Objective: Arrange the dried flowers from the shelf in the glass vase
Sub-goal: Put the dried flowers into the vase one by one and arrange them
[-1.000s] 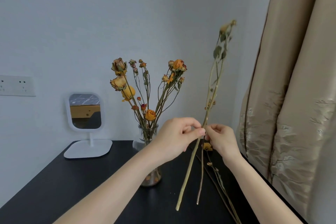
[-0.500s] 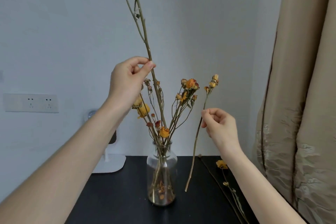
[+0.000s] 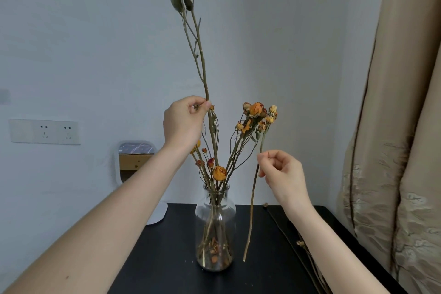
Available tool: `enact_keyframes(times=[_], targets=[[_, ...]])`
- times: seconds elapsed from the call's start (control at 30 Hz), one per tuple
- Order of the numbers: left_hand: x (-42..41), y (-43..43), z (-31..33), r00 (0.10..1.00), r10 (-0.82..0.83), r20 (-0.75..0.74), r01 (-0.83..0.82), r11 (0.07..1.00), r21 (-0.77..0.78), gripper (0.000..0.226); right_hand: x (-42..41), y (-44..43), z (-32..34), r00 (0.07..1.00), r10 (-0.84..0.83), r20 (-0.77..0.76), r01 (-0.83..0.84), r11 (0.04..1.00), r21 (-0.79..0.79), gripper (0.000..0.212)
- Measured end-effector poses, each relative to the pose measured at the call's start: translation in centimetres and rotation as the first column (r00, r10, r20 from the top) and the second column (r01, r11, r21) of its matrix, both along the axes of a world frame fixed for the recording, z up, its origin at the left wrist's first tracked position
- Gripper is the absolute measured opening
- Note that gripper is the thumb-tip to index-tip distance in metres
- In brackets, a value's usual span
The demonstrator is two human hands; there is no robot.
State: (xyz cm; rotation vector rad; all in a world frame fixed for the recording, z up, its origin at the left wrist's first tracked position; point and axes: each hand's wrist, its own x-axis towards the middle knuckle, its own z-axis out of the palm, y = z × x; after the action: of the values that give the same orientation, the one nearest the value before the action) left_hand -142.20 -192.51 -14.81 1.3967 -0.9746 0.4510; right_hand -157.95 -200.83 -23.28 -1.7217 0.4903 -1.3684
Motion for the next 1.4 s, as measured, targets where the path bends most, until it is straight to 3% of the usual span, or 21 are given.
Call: enact_keyframes(times=[0.17,0.37,0.63,0.73,0.87,0.97,1.13,1.2,1.33,1.4], targets=[[0.4,-1.0,-1.6,0.995,0.065,0.081,-0.076,0.986,0.146,0.009,0.0,-0.4,-0.5,1.0,0.003,-0.022,-0.003,1.0,-0.003,0.013],[0.6,-2.1,-2.8,0.986,0.093,0.136,-0.142,0.901,0.409,0.018,0.4,-0.5,-1.2,0.999,0.01,-0.033,-0.011,1.0,-0.02,0.013],[0.9,-3.0,-2.4,0.988,0.068,0.137,-0.133,0.826,0.548,0.018,0.8,-0.8,-2.0,0.999,0.036,-0.017,-0.036,0.999,-0.041,0.015],[0.9,-3.2,-1.5,0.989,0.069,0.131,-0.129,0.837,0.532,0.029,0.8,-1.0,-2.2,0.999,0.04,-0.014,-0.04,0.998,-0.05,0.015],[0.7,-3.8,-0.5,0.996,0.037,0.08,-0.067,0.909,0.411,0.024,0.9,-1.4,-2.6,0.999,0.04,-0.011,-0.041,0.998,-0.045,0.015],[0.8,-4.4,-0.3,0.999,-0.028,-0.039,0.041,0.924,0.379,0.029,0.9,-1.6,-2.9,0.999,0.038,-0.011,-0.038,0.999,-0.032,0.015],[1.0,-5.1,-1.6,0.968,-0.064,-0.241,0.171,0.872,0.458,0.025,0.6,-1.8,-3.2,0.999,0.033,-0.022,-0.034,0.999,-0.039,0.013],[1.1,-5.2,-1.9,0.969,-0.059,-0.238,0.162,0.884,0.439,0.028,0.4,-1.9,-3.2,0.999,0.03,-0.029,-0.031,0.999,-0.043,0.014],[1.0,-5.0,-1.0,0.987,-0.054,-0.15,0.093,0.961,0.26,0.034,0.2,-2.1,-3.2,0.999,0.014,-0.034,-0.015,0.999,-0.035,0.015],[0.9,-5.0,-0.7,0.987,-0.064,-0.15,0.105,0.954,0.28,0.035,0.2,-2.1,-3.3,0.999,0.009,-0.037,-0.01,0.999,-0.034,0.015]])
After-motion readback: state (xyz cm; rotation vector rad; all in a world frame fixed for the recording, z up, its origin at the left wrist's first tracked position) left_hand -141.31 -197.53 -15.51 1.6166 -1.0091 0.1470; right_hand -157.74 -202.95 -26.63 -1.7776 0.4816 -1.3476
